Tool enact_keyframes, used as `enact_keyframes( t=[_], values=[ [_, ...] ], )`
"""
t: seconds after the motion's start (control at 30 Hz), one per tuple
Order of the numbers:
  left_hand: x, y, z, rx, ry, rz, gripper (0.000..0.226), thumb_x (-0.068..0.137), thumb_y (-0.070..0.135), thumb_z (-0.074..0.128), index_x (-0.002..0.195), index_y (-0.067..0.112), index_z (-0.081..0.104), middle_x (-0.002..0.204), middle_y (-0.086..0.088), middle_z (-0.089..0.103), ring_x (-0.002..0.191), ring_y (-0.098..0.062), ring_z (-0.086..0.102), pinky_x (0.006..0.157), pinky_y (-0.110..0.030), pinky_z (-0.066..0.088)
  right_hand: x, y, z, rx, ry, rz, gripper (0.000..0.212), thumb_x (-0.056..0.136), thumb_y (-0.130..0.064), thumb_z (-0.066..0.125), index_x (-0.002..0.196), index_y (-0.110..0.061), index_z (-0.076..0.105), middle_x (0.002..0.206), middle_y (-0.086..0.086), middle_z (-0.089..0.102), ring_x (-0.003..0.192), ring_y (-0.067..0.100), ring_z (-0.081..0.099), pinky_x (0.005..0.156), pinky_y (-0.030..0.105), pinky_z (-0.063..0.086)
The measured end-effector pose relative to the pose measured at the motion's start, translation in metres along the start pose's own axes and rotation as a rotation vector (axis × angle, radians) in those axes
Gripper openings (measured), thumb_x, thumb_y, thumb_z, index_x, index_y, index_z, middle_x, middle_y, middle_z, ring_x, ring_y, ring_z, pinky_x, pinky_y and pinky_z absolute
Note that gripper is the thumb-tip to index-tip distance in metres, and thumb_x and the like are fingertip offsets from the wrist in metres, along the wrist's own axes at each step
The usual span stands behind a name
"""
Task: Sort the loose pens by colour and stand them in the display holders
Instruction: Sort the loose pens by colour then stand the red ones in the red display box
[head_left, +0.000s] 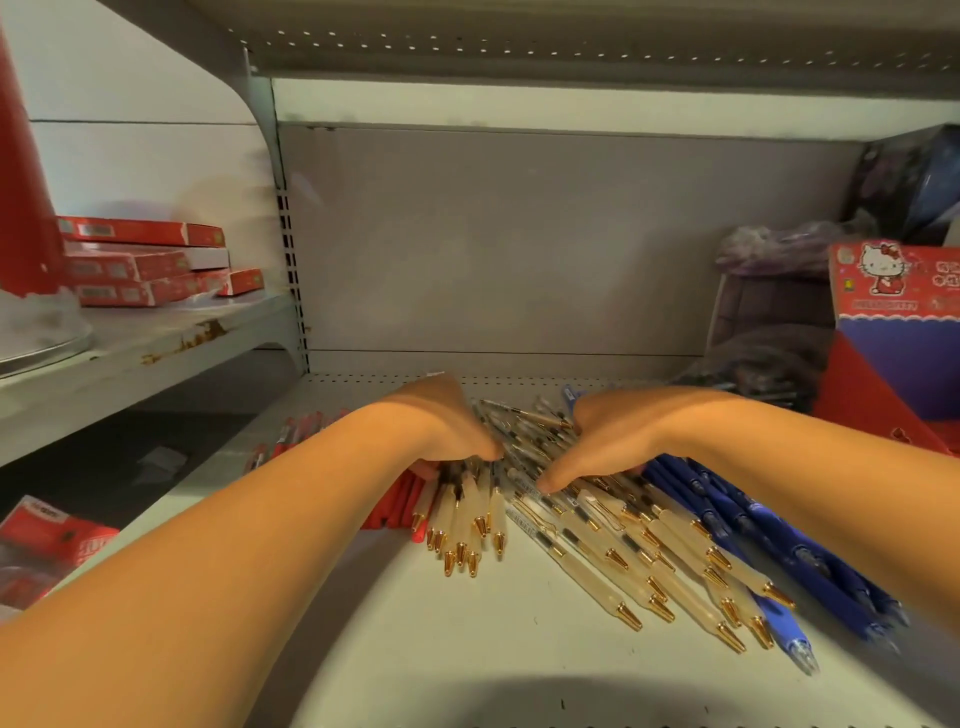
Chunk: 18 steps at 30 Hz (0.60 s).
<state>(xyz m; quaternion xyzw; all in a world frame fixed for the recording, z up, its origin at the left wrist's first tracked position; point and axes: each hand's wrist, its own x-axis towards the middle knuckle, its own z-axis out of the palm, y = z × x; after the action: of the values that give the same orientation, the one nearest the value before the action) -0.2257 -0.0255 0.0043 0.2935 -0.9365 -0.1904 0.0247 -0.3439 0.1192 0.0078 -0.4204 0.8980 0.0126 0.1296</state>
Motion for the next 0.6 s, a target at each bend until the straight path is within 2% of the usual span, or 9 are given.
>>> enact_keyframes(
  t=[0.07, 0.13, 0.2, 0.27, 0.3, 0.37, 0.43, 0.53, 0.6],
  values=[
    [0.0, -0.003, -0.002, -0.033, -0.009, -0.019, 0.034, 0.087, 0.042, 0.07, 0.084, 0.011, 0.056, 0.078, -0.003, 0.058, 0.068, -0.017, 0.061, 0.072, -0.033, 0.062, 0.007, -0.003, -0.002, 0.011, -0.03, 0.008, 0.067, 0.074, -0.067, 0.069, 0.121, -0.022, 0.05, 0.09, -0.01, 0.051, 0.082, 0.01, 0.057, 0.06, 0.021, 0.046],
    [0.0, -0.007, -0.003, -0.115, -0.031, -0.062, 0.029, 0.088, 0.035, 0.07, 0.091, 0.01, 0.056, 0.092, -0.006, 0.062, 0.075, -0.02, 0.068, 0.069, -0.035, 0.063, 0.011, -0.007, -0.002, 0.053, -0.069, 0.028, 0.058, 0.071, -0.069, 0.07, 0.103, -0.025, 0.049, 0.087, -0.009, 0.049, 0.08, 0.012, 0.058, 0.062, 0.023, 0.051],
    [0.0, -0.009, -0.003, -0.184, -0.058, -0.09, 0.026, 0.088, 0.029, 0.071, 0.091, 0.01, 0.054, 0.098, -0.011, 0.063, 0.076, -0.023, 0.072, 0.065, -0.035, 0.063, 0.012, -0.011, -0.001, 0.071, -0.096, 0.04, 0.074, 0.065, -0.075, 0.07, 0.119, -0.029, 0.05, 0.091, -0.01, 0.046, 0.082, 0.012, 0.056, 0.066, 0.025, 0.053],
    [0.002, -0.01, -0.002, -0.216, -0.065, -0.11, 0.026, 0.088, 0.026, 0.072, 0.089, 0.008, 0.053, 0.096, -0.014, 0.065, 0.071, -0.023, 0.073, 0.061, -0.035, 0.063, 0.013, -0.014, -0.001, 0.038, -0.095, 0.037, 0.09, 0.062, -0.076, 0.071, 0.133, -0.026, 0.048, 0.093, -0.012, 0.047, 0.082, 0.01, 0.054, 0.066, 0.025, 0.052],
    [0.003, -0.011, -0.002, -0.23, -0.066, -0.119, 0.026, 0.087, 0.025, 0.072, 0.09, 0.008, 0.053, 0.094, -0.015, 0.065, 0.068, -0.023, 0.073, 0.06, -0.034, 0.062, 0.014, -0.014, 0.0, 0.017, -0.097, 0.035, 0.087, 0.062, -0.075, 0.072, 0.129, -0.025, 0.049, 0.091, -0.012, 0.048, 0.081, 0.011, 0.054, 0.065, 0.024, 0.052],
    [0.005, -0.013, -0.002, -0.258, -0.069, -0.132, 0.029, 0.085, 0.025, 0.074, 0.096, 0.007, 0.054, 0.095, -0.015, 0.065, 0.066, -0.023, 0.073, 0.058, -0.033, 0.062, 0.015, -0.016, 0.0, -0.002, -0.099, 0.031, 0.063, 0.065, -0.069, 0.074, 0.102, -0.024, 0.052, 0.086, -0.009, 0.05, 0.08, 0.011, 0.056, 0.064, 0.024, 0.052],
    [0.007, -0.016, -0.001, -0.276, -0.071, -0.134, 0.036, 0.082, 0.026, 0.077, 0.102, 0.009, 0.052, 0.097, -0.015, 0.065, 0.067, -0.023, 0.072, 0.057, -0.031, 0.061, 0.016, -0.021, 0.002, -0.011, -0.107, 0.025, 0.047, 0.069, -0.061, 0.073, 0.087, -0.023, 0.052, 0.082, -0.005, 0.054, 0.075, 0.013, 0.057, 0.062, 0.025, 0.053],
    [0.008, -0.019, -0.001, -0.301, -0.094, -0.138, 0.032, 0.083, 0.025, 0.078, 0.098, 0.009, 0.055, 0.098, -0.014, 0.064, 0.069, -0.021, 0.069, 0.055, -0.027, 0.059, 0.015, -0.031, 0.002, -0.032, -0.122, 0.014, 0.048, 0.071, -0.055, 0.07, 0.095, -0.019, 0.048, 0.088, -0.002, 0.056, 0.079, 0.016, 0.06, 0.063, 0.027, 0.057],
    [0.008, -0.021, 0.0, -0.303, -0.115, -0.146, 0.026, 0.085, 0.024, 0.075, 0.097, 0.007, 0.06, 0.096, -0.013, 0.065, 0.067, -0.021, 0.069, 0.061, -0.029, 0.061, 0.011, -0.034, 0.001, -0.033, -0.129, 0.023, 0.05, 0.073, -0.052, 0.069, 0.102, -0.018, 0.047, 0.089, -0.001, 0.056, 0.08, 0.016, 0.061, 0.064, 0.027, 0.058]
  ],
)
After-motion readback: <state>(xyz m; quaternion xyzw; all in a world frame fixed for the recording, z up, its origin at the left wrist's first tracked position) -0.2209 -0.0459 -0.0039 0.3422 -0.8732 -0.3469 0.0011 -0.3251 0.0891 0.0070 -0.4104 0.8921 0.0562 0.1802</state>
